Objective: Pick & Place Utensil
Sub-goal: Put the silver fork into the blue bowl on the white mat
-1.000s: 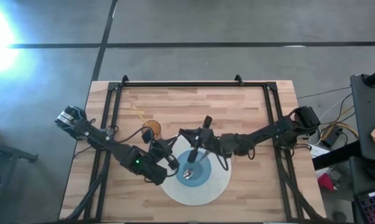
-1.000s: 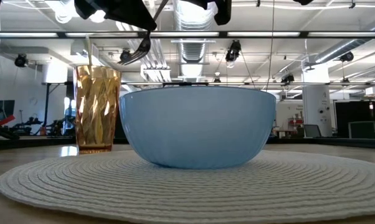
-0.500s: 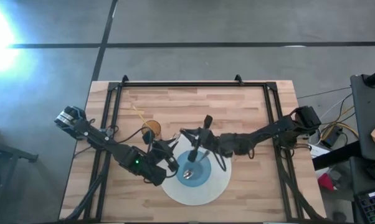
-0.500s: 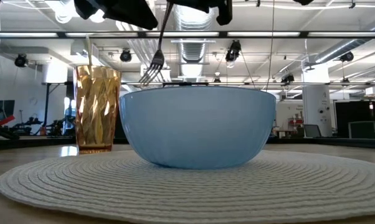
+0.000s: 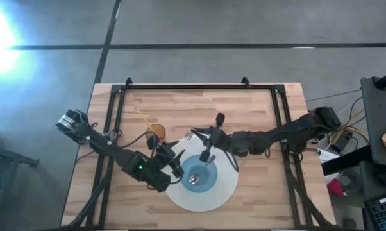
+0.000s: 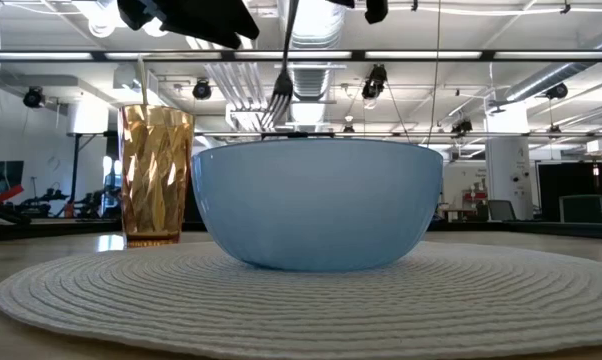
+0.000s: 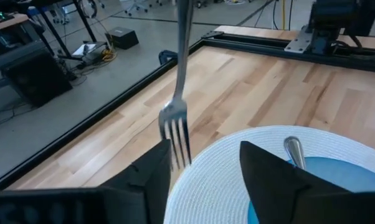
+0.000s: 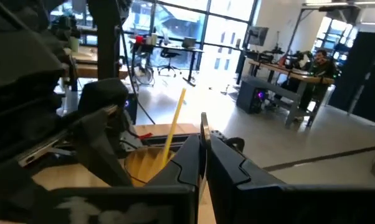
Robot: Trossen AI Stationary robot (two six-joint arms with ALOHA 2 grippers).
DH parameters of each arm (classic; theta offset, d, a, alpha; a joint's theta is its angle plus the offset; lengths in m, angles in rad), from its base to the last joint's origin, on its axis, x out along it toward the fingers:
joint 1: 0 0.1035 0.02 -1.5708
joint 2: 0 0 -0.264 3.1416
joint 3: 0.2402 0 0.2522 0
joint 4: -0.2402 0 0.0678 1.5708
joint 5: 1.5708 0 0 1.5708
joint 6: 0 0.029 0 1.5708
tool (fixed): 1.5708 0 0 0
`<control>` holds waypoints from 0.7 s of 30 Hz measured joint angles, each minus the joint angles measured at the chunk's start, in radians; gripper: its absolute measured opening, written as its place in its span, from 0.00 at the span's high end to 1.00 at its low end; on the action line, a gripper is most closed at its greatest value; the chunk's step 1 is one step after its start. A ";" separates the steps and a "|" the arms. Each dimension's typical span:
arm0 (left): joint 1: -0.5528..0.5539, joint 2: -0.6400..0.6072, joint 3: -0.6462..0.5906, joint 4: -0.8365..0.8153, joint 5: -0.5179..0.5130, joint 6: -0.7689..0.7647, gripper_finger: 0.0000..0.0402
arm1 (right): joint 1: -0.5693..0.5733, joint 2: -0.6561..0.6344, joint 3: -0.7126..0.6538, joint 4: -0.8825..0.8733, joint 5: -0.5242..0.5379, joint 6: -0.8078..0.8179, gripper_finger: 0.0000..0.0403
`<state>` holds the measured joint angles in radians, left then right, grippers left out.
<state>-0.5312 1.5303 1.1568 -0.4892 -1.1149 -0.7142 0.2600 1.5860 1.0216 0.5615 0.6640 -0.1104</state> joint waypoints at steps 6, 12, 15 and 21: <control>0.000 -0.011 0.000 0.002 0.033 -0.018 0.51 | 0.002 -0.090 -0.020 -0.115 -0.028 -0.032 0.97; 0.000 -0.016 0.000 0.003 0.043 -0.018 0.51 | 0.002 -0.185 -0.049 -0.222 -0.075 -0.053 0.97; 0.000 -0.017 0.000 0.002 0.051 -0.016 0.51 | 0.002 -0.241 -0.087 -0.229 -0.123 -0.064 0.97; 0.000 -0.019 0.000 0.002 0.059 -0.016 0.51 | 0.001 -0.386 -0.179 -0.235 -0.149 -0.049 0.97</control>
<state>-0.5308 1.5108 1.1568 -0.4871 -1.0561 -0.7303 0.2607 1.1998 0.8427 0.3266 0.5148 -0.1592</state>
